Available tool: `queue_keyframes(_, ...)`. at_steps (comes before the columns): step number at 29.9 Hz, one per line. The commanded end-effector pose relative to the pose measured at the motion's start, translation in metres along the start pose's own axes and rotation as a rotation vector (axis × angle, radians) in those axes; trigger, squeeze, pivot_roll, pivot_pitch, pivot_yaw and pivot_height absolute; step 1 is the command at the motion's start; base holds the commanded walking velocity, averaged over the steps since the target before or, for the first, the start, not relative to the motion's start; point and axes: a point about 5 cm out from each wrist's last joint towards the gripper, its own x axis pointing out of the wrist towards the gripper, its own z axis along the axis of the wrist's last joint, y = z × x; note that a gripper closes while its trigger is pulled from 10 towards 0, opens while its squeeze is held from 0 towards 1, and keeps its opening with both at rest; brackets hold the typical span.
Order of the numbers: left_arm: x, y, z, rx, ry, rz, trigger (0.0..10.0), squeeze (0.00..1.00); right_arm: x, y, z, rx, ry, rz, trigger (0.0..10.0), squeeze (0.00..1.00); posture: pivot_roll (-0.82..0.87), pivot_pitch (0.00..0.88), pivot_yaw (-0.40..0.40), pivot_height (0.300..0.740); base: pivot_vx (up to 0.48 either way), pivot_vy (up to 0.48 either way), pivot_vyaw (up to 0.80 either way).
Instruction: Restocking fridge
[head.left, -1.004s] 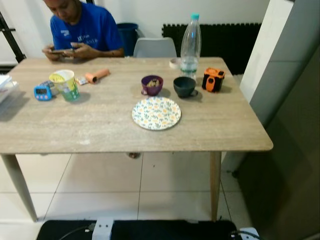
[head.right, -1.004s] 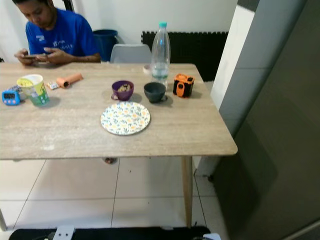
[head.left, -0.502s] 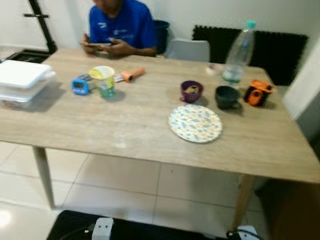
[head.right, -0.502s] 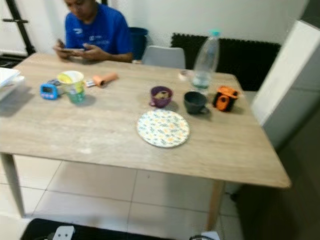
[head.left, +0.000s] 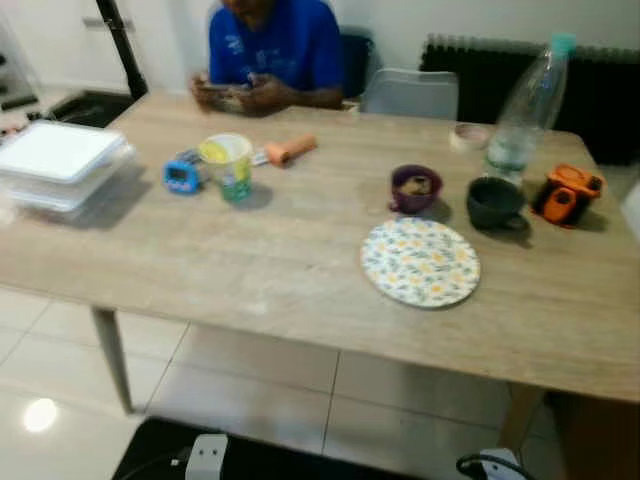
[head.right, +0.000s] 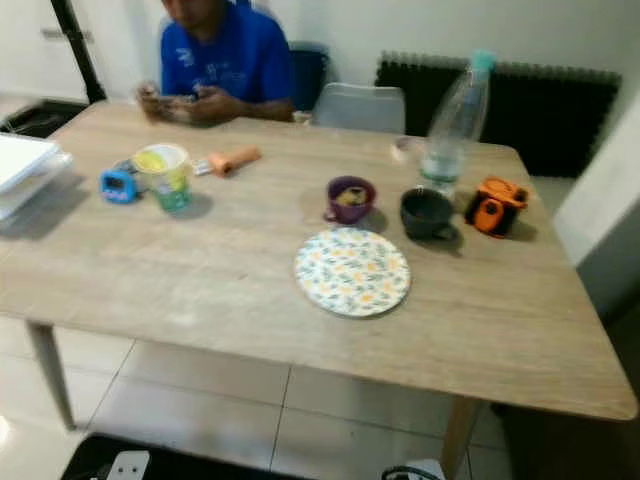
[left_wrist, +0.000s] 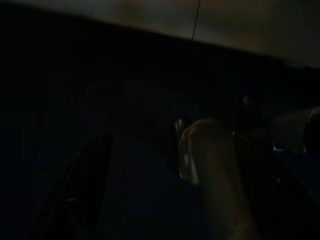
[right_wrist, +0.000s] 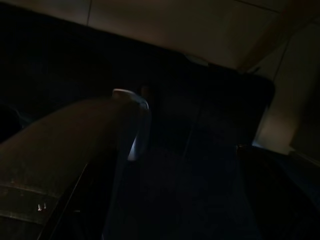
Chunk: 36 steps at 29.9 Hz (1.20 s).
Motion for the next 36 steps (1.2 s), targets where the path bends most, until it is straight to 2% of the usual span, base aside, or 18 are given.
queue_keyframes(1,-0.002,0.001,-0.011,-0.022,0.03,0.006,10.0,0.0,-0.001,0.004,-0.009,0.013,0.028,0.011,10.0,0.0,-0.05,0.074,0.011,0.74,0.0,0.0,0.0)
queue_keyframes(5,-0.003,0.001,-0.011,-0.016,0.029,0.004,10.0,0.0,-0.001,0.004,-0.01,0.012,0.029,0.012,10.0,0.0,-0.05,0.074,0.011,0.74,0.0,0.0,0.0)
queue_keyframes(13,-0.003,0.002,-0.01,-0.024,0.027,0.01,10.0,0.0,-0.001,0.005,-0.011,0.01,0.033,0.015,10.0,0.0,-0.05,0.074,0.012,0.74,0.0,-0.45,0.0)
queue_keyframes(30,-0.005,0.014,-0.007,-0.037,0.003,0.078,10.0,0.0,-0.001,0.007,-0.011,0.007,0.034,0.029,10.0,0.0,-0.05,0.073,0.014,0.74,0.0,0.0,0.0)
queue_keyframes(36,-0.005,0.015,-0.006,-0.037,-0.002,0.088,10.0,0.0,-0.001,0.007,-0.012,0.004,0.05,0.035,10.0,0.0,-0.05,0.073,0.014,0.74,0.0,0.0,-0.72)
